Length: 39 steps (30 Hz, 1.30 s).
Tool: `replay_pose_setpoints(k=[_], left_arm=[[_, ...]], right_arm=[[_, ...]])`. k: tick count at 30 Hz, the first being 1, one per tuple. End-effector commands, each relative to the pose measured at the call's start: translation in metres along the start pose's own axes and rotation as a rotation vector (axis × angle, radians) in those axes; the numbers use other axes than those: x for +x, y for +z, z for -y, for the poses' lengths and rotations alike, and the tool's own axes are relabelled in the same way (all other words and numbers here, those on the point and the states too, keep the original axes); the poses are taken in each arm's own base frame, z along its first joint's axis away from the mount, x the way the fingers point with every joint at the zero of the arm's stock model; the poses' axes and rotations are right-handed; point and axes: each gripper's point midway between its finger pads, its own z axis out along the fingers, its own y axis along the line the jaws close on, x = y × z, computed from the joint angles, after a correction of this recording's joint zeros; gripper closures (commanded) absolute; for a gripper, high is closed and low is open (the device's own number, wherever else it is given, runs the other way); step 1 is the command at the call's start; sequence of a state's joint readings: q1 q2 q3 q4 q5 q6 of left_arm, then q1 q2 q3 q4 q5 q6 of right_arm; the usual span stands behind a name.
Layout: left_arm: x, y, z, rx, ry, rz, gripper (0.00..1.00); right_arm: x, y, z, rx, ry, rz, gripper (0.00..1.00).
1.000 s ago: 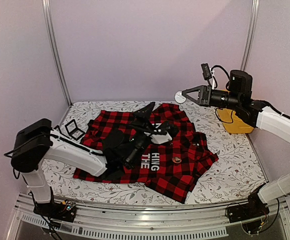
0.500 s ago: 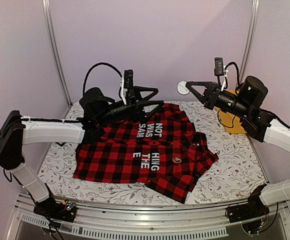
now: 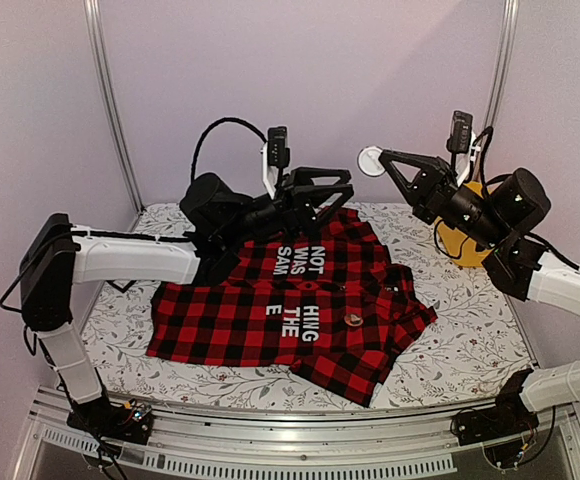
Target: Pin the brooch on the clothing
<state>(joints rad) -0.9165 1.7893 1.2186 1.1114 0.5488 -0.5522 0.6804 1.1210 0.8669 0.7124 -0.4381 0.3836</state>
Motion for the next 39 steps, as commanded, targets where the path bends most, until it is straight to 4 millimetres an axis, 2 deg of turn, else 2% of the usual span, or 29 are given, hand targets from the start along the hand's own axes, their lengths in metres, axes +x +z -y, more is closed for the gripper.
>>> replay_pose_setpoints(k=[1, 5, 8, 13, 14, 18, 21, 26, 29, 32, 35, 38, 39], left_arm=[[-0.002, 0.009, 0.004, 0.045, -0.029, 0.032, 0.4], [-0.002, 0.016, 0.0, 0.04, -0.028, 0.025, 0.4], [-0.005, 0.019, -0.001, 0.037, -0.034, 0.035, 0.47], [-0.009, 0.019, 0.001, 0.055, -0.033, 0.057, 0.5], [-0.009, 0.02, 0.001, 0.058, -0.036, 0.054, 0.53], [-0.005, 0.023, -0.003, 0.056, -0.065, 0.042, 0.77], [-0.005, 0.023, -0.003, 0.057, -0.068, 0.036, 1.0], [-0.007, 0.019, -0.002, 0.054, -0.054, 0.008, 1.0], [0.0, 0.004, -0.019, -0.053, -0.028, -0.088, 1.0], [0.022, -0.016, -0.041, -0.239, 0.093, -0.256, 1.0], [0.049, -0.037, -0.045, -0.299, 0.17, -0.443, 1.0], [0.062, -0.052, -0.031, -0.263, 0.185, -0.543, 1.0], [0.06, -0.055, -0.025, -0.251, 0.199, -0.562, 1.0]], right_arm=[[0.001, 0.001, 0.0, 0.001, -0.011, 0.015, 1.0], [0.004, 0.004, 0.003, 0.008, -0.005, -0.001, 1.0], [0.009, 0.005, 0.004, 0.004, 0.001, -0.02, 1.0], [0.014, 0.007, 0.007, 0.016, 0.002, -0.042, 1.0], [0.014, 0.008, 0.006, 0.011, -0.002, -0.045, 1.0], [0.014, 0.008, 0.006, 0.013, -0.005, -0.048, 1.0], [0.016, 0.008, 0.008, 0.021, -0.004, -0.057, 1.0], [0.026, 0.005, 0.01, 0.033, -0.006, -0.112, 1.0], [0.034, -0.002, 0.017, 0.091, -0.069, -0.227, 0.65], [0.036, -0.017, 0.016, 0.108, -0.141, -0.355, 0.33], [0.053, -0.04, 0.012, 0.067, -0.165, -0.49, 0.15], [0.076, -0.056, 0.003, -0.021, -0.152, -0.604, 0.02], [0.085, -0.059, 0.003, -0.044, -0.144, -0.644, 0.01]])
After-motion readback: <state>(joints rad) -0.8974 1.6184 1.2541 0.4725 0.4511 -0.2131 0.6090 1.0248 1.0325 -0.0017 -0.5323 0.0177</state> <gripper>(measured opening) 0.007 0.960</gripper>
